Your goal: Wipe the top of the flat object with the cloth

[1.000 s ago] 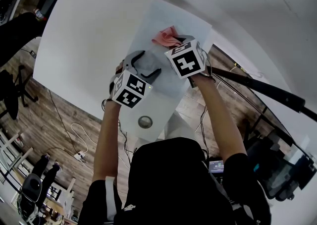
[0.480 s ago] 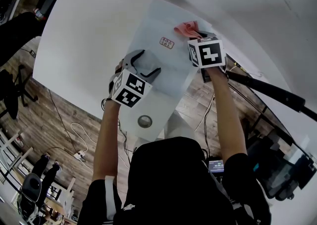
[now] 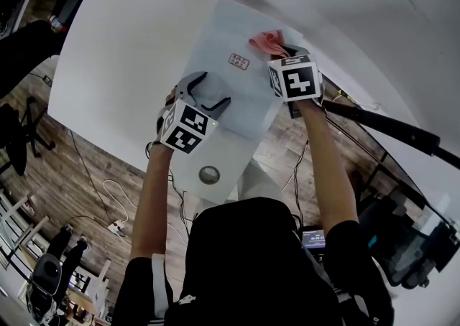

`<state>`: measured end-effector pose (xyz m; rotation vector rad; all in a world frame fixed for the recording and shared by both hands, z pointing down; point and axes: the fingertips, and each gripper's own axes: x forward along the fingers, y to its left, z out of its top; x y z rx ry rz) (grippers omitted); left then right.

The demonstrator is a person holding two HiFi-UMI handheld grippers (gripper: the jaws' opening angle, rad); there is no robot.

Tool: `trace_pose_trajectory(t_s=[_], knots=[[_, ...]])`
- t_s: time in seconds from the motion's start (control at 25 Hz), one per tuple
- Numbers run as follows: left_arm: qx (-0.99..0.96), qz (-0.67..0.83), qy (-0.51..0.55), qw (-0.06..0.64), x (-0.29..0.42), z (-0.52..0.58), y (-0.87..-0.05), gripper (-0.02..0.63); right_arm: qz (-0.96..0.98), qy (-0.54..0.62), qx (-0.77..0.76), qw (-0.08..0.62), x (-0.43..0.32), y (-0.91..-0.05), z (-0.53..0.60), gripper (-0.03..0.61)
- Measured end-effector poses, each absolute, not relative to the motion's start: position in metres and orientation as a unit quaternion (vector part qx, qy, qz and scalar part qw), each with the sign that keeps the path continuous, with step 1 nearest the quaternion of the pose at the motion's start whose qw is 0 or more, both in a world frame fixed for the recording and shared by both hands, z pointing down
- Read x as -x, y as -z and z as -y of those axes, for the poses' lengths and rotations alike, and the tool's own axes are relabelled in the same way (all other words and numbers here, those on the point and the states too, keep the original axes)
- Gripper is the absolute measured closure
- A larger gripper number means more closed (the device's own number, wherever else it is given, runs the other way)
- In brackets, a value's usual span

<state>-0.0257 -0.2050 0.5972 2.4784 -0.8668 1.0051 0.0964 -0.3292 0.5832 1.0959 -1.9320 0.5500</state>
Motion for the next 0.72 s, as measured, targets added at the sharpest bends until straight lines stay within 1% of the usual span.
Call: trace_pose_trajectory(t_s=[0.16,0.32,0.44,0.72], knots=[[-0.870,0.308,-0.351,0.158,0.022,0.204,-0.596,0.272,0.788,-0.231,-0.432,0.374,-0.095,-0.576,0.321,0.534],[-0.867,0.323,-0.330,0.187,0.029,0.208,-0.587,0.272,0.797,-0.236,-0.429,0.354,-0.090,-0.562,0.315,0.534],[-0.867,0.349,-0.300,0.193,0.035,0.213,-0.563,0.273,0.802,-0.234,-0.429,0.342,-0.086,-0.549,0.306,0.534],[-0.869,0.407,-0.227,0.166,0.046,0.208,-0.496,0.283,0.814,-0.221,-0.447,0.299,-0.080,-0.503,0.281,0.534]])
